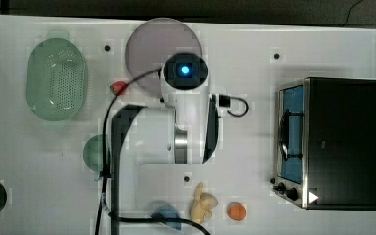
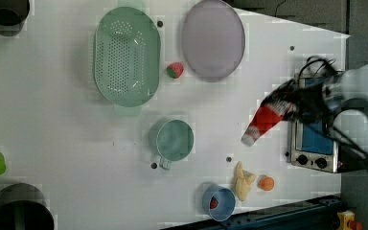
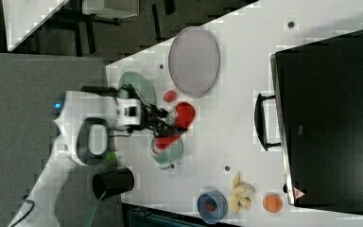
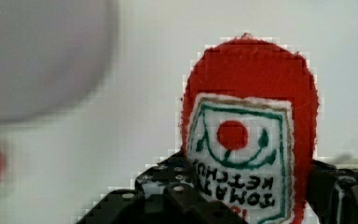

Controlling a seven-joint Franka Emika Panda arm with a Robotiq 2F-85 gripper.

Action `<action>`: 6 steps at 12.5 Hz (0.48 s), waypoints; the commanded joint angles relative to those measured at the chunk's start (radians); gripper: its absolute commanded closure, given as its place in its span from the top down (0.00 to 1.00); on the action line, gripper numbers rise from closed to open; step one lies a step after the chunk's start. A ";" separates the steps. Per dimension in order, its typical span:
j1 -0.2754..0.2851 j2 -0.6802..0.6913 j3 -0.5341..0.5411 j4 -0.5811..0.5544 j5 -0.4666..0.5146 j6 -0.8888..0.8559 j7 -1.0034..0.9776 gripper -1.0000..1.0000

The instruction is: Pick Ketchup from oven and place it on table.

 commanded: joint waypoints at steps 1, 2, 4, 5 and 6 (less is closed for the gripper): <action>-0.040 0.035 -0.016 -0.058 0.020 0.126 0.021 0.64; -0.040 0.066 -0.017 -0.072 0.021 0.173 0.021 0.64; -0.041 0.128 -0.019 -0.083 0.024 0.239 0.021 0.64; -0.042 0.156 -0.020 -0.085 0.026 0.264 0.022 0.64; -0.042 0.180 -0.020 -0.088 0.026 0.275 0.022 0.67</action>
